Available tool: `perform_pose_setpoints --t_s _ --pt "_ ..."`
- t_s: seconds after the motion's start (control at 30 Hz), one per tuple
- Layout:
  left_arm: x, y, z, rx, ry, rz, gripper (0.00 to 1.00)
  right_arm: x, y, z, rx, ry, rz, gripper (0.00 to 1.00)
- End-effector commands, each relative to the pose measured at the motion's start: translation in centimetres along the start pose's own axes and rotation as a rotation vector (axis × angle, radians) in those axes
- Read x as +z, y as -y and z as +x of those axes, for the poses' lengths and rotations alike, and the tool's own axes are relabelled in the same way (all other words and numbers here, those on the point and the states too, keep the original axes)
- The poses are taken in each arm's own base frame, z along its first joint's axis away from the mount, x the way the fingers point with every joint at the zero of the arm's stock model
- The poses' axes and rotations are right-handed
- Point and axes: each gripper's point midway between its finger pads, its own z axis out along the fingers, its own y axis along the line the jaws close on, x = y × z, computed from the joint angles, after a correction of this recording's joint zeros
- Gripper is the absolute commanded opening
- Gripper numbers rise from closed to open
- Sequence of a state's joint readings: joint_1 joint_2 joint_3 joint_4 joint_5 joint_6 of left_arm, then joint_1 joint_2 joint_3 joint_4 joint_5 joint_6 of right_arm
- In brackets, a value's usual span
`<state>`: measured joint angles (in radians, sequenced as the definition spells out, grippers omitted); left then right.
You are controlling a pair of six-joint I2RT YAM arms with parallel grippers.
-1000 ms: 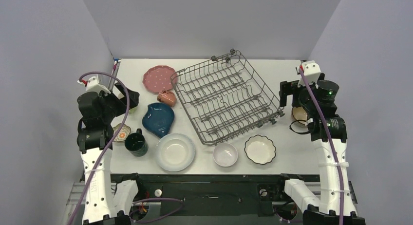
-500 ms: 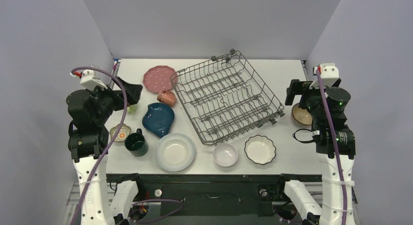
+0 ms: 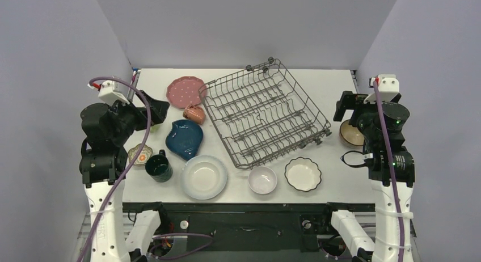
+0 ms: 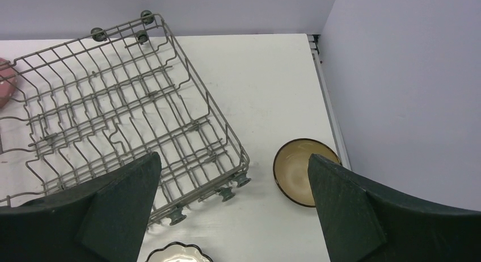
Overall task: Unload the mixed dishes from the dish rack
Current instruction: Reset both arms
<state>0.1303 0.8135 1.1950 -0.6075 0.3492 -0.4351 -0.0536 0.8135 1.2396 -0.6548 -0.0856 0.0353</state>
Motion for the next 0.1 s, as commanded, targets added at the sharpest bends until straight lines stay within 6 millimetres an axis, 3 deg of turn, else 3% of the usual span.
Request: perform_pose_setpoints --t_s 0.0,0.07 --pt "-1.05 1.18 -1.84 0.059 0.052 0.015 0.96 -0.65 0.09 -1.87 0.018 0.053 0.004 0.97" --pt "-1.02 1.22 -1.83 0.065 0.05 0.015 0.96 -0.55 -0.04 -1.78 0.015 0.049 -0.004 0.97"
